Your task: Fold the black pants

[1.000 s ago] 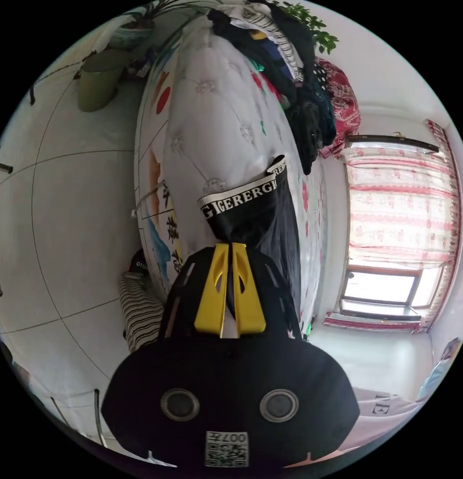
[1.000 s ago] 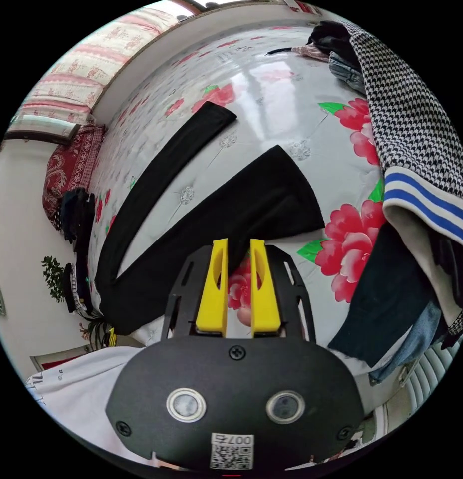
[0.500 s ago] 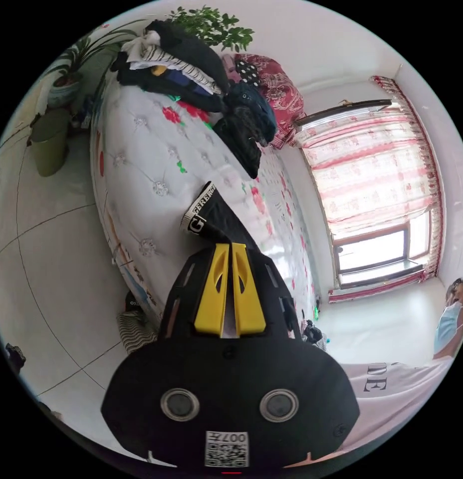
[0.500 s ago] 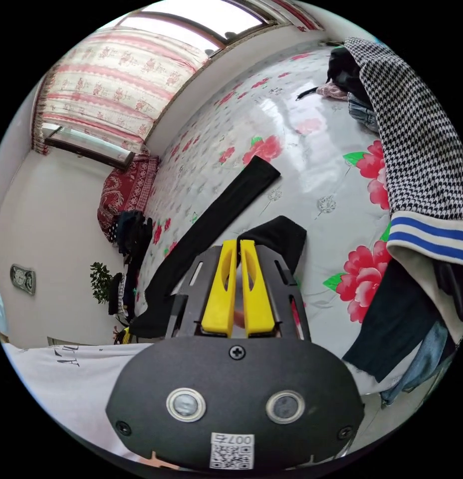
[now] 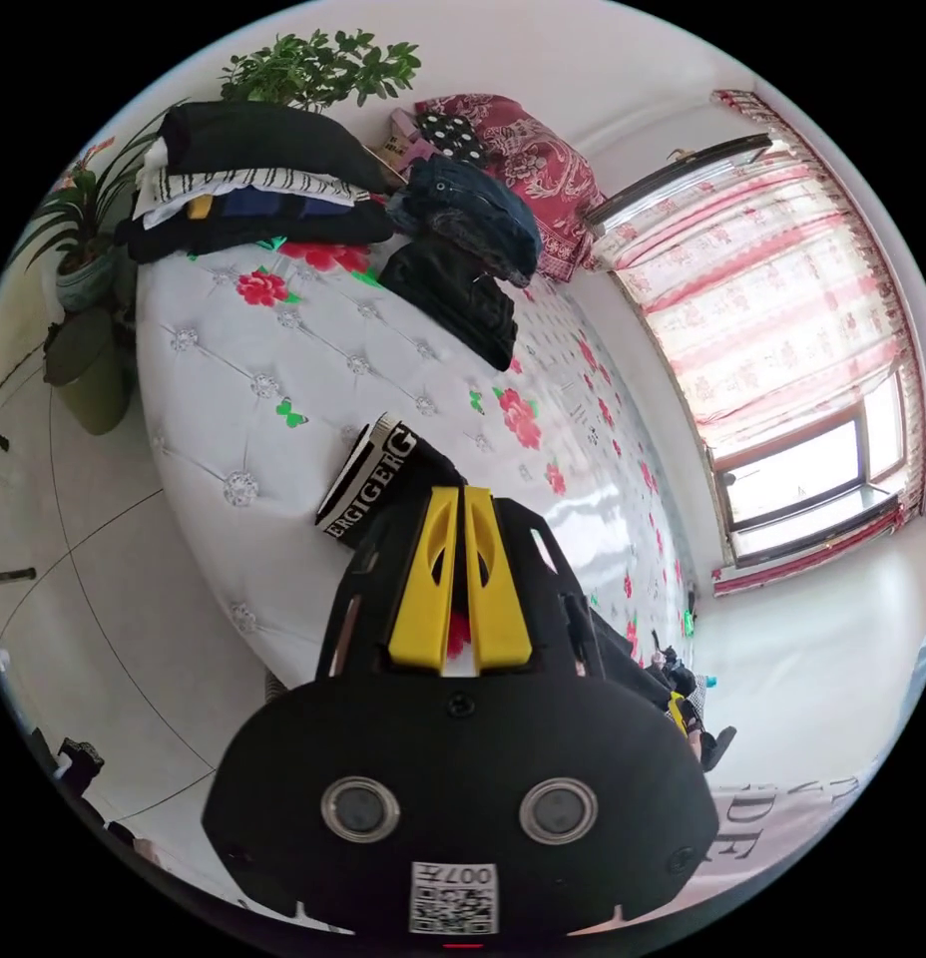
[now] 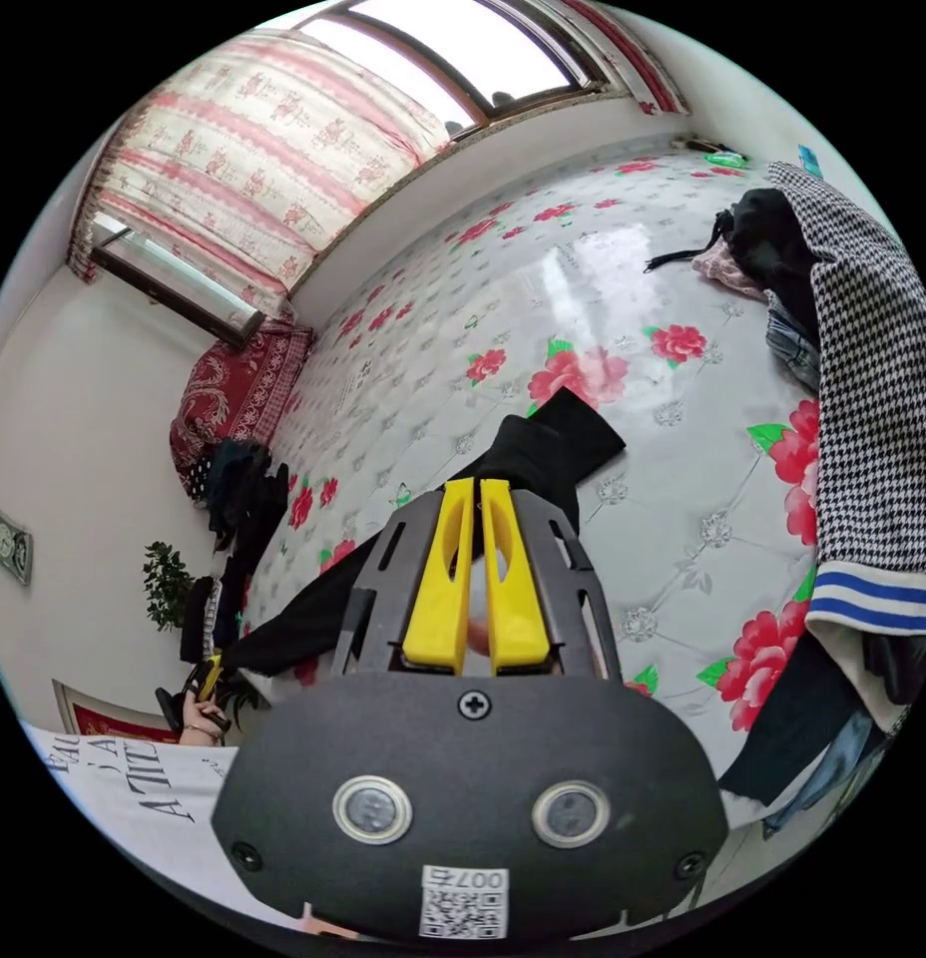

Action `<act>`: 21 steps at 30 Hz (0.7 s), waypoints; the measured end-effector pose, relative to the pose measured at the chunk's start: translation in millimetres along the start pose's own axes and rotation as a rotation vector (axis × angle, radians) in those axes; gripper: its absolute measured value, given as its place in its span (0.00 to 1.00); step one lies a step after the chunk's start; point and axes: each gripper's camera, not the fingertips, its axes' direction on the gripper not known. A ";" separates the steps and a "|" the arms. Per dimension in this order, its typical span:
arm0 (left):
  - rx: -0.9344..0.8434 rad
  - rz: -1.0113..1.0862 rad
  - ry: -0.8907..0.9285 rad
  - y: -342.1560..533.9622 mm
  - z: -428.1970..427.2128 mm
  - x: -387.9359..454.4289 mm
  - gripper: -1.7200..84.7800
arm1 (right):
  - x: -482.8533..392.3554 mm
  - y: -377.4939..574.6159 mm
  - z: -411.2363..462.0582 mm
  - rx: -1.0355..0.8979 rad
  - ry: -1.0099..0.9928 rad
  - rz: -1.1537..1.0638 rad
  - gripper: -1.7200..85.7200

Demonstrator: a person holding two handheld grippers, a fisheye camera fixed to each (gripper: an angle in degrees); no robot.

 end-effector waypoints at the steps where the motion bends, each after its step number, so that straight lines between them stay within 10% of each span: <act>1: -0.002 -0.003 0.007 2.8 -4.9 -0.5 0.01 | -2.3 8.9 -7.6 0.027 0.009 -0.005 0.02; 21: -0.328 -0.067 -0.222 -109.6 267.9 75.1 0.01 | -73.5 -92.3 206.2 -0.201 0.341 -0.207 0.03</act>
